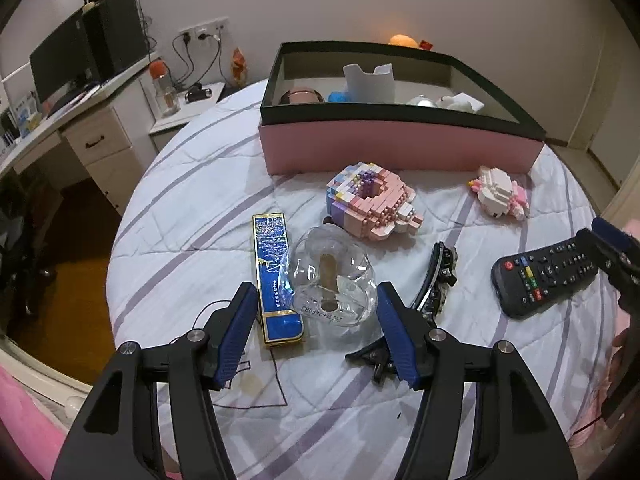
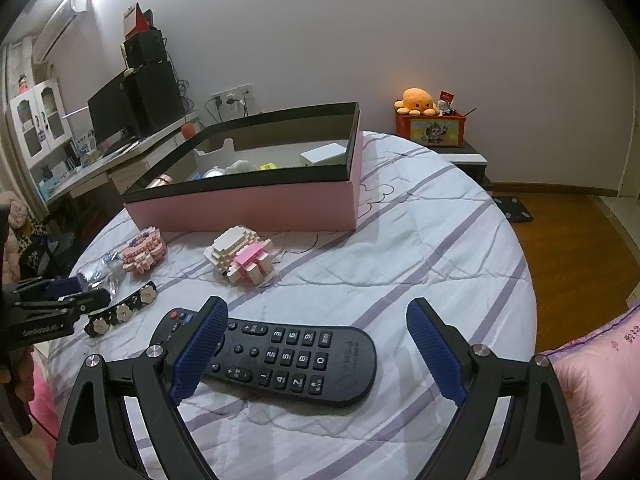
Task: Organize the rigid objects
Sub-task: 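Lower the left gripper toward the clear glass jar, then close the left gripper around the clear glass jar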
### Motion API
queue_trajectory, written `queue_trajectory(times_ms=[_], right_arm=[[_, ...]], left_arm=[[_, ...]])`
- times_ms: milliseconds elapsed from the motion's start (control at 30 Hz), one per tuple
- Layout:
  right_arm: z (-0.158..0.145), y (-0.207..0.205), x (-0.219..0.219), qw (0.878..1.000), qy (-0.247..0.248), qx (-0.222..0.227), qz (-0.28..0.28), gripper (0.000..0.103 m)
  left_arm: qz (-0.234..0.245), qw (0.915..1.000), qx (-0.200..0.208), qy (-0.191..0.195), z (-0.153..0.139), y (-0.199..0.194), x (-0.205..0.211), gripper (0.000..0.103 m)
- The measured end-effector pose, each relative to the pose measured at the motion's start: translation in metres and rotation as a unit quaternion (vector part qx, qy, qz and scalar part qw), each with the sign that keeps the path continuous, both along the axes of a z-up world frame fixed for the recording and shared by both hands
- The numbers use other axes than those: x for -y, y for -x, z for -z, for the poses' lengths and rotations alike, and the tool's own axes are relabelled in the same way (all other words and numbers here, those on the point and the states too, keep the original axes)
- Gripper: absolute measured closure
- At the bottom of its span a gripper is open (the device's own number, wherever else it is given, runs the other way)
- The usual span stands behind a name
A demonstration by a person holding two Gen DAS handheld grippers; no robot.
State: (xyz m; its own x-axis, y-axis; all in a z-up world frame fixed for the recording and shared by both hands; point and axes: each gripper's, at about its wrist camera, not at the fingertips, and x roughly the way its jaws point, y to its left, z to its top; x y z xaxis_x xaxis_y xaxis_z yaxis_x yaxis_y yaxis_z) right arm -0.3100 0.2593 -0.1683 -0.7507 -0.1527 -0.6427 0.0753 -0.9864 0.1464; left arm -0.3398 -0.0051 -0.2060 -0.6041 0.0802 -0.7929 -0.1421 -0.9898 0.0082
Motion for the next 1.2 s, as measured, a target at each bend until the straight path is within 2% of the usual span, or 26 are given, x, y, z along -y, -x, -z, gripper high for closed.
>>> queue_trajectory(times_ms=[100, 267, 433, 567, 767, 1000, 1200], right_arm=[[0.0, 0.0, 0.0, 1.0, -0.003, 0.002, 0.002, 0.011], [0.0, 0.001, 0.0, 1.0, -0.004, 0.005, 0.005, 0.011], [0.002, 0.004, 0.004, 1.0, -0.004, 0.009, 0.001, 0.011], [0.003, 0.003, 0.009, 1.0, -0.007, 0.01, -0.006, 0.011], [0.003, 0.002, 0.005, 1.0, -0.004, 0.012, 0.0, 0.011], [0.005, 0.004, 0.001, 1.0, 0.002, 0.016, 0.004, 0.011], [0.006, 0.005, 0.001, 1.0, 0.001, 0.02, 0.002, 0.011]], left_arm=[[0.004, 1.0, -0.002, -0.004, -0.003, 0.001, 0.002, 0.05], [0.005, 0.9995, -0.018, -0.024, -0.014, -0.004, 0.01, 0.049], [0.015, 0.9989, -0.036, -0.027, -0.022, -0.008, 0.008, 0.047], [0.023, 0.9992, -0.026, -0.022, -0.017, -0.002, 0.002, 0.05], [0.05, 0.9986, -0.015, -0.012, -0.012, 0.003, -0.016, 0.067], [0.061, 0.9981, -0.012, -0.002, -0.009, 0.012, -0.028, 0.065], [0.047, 0.9988, 0.013, 0.008, 0.012, 0.025, -0.03, 0.065]])
